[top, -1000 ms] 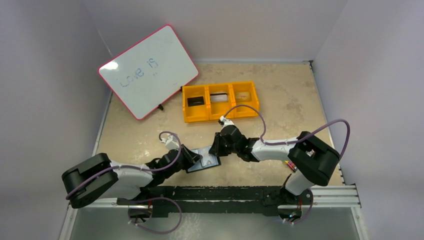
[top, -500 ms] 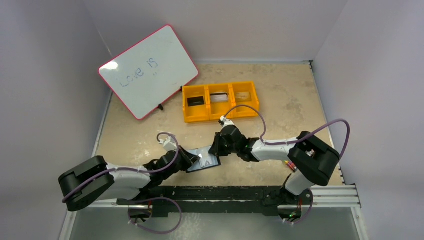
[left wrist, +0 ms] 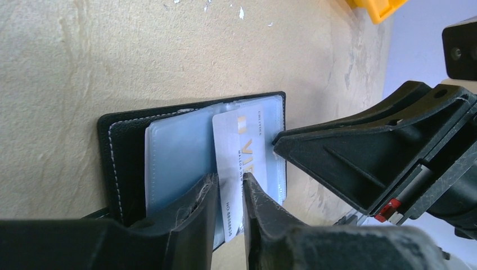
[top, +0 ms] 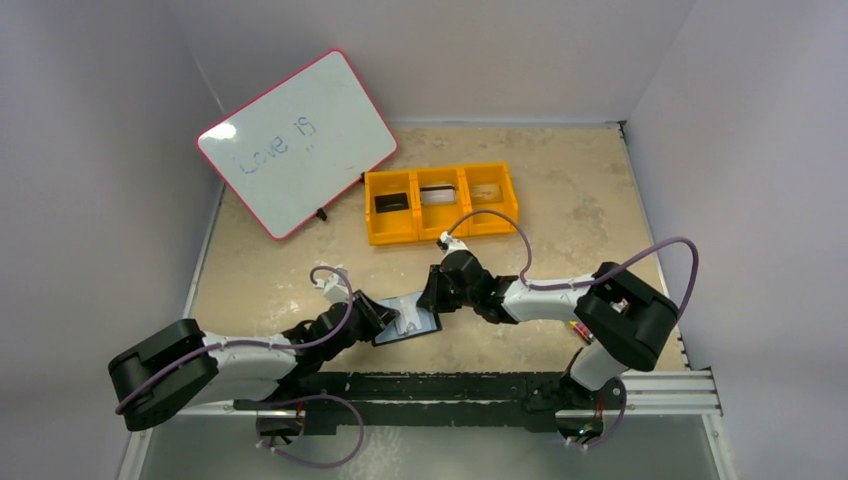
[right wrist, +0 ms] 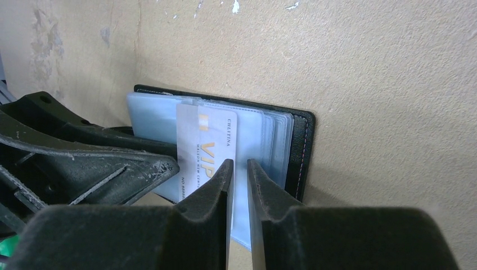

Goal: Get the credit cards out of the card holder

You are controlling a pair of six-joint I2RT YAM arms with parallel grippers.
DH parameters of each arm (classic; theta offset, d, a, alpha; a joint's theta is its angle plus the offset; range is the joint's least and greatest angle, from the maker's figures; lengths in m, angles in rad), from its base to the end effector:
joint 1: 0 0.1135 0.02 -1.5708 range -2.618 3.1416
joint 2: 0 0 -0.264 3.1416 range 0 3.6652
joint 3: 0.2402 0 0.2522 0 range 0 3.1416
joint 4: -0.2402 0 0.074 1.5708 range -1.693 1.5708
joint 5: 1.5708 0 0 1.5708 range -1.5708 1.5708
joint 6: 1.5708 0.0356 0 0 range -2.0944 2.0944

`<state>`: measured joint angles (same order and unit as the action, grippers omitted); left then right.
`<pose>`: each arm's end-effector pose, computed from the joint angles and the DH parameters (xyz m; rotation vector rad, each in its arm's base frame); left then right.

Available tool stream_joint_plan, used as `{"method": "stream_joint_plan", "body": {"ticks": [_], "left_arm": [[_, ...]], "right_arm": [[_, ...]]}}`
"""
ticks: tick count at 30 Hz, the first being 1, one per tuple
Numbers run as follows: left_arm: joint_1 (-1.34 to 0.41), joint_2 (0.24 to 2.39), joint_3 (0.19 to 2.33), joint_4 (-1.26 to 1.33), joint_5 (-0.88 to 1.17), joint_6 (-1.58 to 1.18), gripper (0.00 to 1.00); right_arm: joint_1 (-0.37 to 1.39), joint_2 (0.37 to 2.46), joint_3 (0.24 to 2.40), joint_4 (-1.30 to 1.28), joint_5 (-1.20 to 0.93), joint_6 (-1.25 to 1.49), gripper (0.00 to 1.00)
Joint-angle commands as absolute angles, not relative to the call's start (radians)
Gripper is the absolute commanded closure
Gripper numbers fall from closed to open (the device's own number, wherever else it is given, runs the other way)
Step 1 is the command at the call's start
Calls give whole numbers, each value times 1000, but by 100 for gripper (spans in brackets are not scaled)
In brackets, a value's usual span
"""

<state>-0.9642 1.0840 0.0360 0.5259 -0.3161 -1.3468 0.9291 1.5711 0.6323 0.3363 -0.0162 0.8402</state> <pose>0.1027 -0.1287 0.1108 -0.6292 2.1621 -1.0424 0.1812 0.2435 0.1532 -0.1150 2.3591 0.9731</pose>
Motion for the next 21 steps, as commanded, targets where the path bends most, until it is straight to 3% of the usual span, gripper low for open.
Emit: {"method": "stream_joint_plan", "body": {"ticks": [1,16,21], "left_arm": [[-962,1137,27,685,-301,-1373,76],[-963,1247,-2,847,-314,-1421,73],[-963,1292,4,877,-306,-1425,71]], "right_arm": [[930,1596,634,293,0,840,82],[930,1606,632,319,0,825,83],[930,1615,629,331,-5,825,92]]}}
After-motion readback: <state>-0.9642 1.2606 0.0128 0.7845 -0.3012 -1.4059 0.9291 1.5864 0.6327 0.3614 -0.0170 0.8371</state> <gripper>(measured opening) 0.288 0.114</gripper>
